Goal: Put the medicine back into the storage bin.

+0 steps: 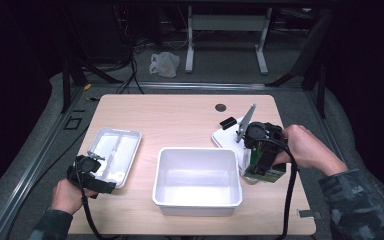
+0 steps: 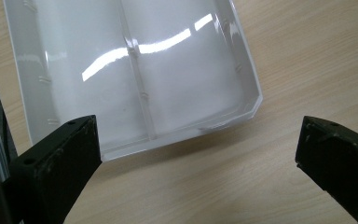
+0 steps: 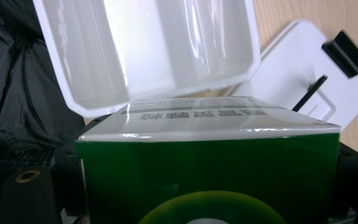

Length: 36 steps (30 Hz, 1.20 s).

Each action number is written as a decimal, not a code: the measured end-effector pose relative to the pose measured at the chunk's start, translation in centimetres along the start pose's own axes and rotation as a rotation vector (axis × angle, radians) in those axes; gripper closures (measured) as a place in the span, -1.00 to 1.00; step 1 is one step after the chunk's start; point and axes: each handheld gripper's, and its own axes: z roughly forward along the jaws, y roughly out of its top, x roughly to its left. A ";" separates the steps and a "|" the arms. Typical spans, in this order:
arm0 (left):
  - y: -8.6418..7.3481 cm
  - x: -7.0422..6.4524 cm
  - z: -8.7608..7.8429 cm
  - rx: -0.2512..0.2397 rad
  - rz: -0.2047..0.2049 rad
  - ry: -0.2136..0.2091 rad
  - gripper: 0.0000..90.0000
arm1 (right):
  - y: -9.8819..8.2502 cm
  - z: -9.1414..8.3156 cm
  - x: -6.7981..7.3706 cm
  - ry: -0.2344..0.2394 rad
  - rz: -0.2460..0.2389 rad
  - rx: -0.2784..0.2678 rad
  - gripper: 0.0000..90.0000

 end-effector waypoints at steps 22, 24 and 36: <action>0.0 0.2 0.2 0.008 0.003 -0.002 -1.00 | 9.1 3.6 2.2 0.050 -0.141 -0.031 -0.65; 0.0 0.2 0.2 0.008 0.003 -0.003 -1.00 | 9.7 4.3 2.3 0.066 -0.149 -0.021 -0.65; 0.0 0.2 0.2 0.007 0.005 -0.009 -1.00 | 10.5 9.6 2.1 0.081 -0.162 0.022 -0.65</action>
